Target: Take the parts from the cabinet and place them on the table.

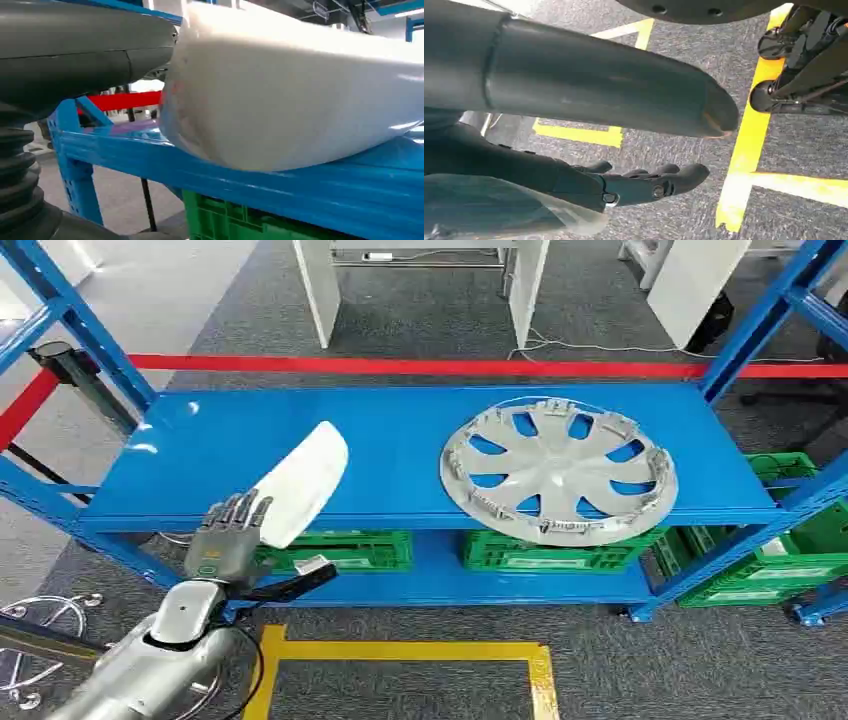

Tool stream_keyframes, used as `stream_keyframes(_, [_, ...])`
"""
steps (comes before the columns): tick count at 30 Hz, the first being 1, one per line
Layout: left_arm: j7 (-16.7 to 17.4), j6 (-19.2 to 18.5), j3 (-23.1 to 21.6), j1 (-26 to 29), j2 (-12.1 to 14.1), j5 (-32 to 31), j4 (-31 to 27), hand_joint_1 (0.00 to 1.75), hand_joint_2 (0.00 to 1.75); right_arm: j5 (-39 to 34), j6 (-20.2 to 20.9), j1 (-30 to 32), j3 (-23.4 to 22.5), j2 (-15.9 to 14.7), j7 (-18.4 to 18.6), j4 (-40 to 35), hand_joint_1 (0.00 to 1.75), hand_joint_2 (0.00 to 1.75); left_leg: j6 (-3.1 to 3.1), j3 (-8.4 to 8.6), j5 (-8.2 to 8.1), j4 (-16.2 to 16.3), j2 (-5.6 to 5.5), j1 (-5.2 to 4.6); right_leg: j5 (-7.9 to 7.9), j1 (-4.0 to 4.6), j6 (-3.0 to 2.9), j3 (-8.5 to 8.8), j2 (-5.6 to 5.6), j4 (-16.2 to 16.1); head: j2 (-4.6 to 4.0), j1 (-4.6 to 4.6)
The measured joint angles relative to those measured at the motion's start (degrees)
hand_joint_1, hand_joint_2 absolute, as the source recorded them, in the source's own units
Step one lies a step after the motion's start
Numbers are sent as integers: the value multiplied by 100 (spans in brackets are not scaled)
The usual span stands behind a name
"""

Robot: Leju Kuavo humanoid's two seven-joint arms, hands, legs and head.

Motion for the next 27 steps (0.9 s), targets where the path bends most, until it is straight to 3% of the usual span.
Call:
stream_keyframes(8, [-33,290,-2,-108,-149,7,242,3,175,-39,-42,8,100,-13,-57,2,0,0,0,0,0,2,0,0,0,0,0,0,-1,0,0,0])
stream_keyframes(9, [-33,315,-7,-127,-168,-24,267,56,175,-39,-42,8,105,-13,-57,2,0,0,0,0,0,2,0,0,0,0,0,0,0,0,0,2])
stream_keyframes(11, [-33,384,-13,-166,-203,-83,308,56,175,-37,-41,8,133,-13,-59,2,0,0,0,0,0,2,0,0,0,0,0,0,0,0,0,0])
stream_keyframes(12, [-33,417,-15,-192,-219,-101,323,175,175,-31,-42,8,151,-13,-57,2,0,0,0,0,0,2,0,0,0,0,0,0,0,0,0,0])
stream_keyframes(27, [35,653,-116,-450,-240,-345,444,175,175,-4,-33,9,286,-13,-94,2,0,0,0,-1,0,2,1,0,0,0,0,-1,1,0,0,0])
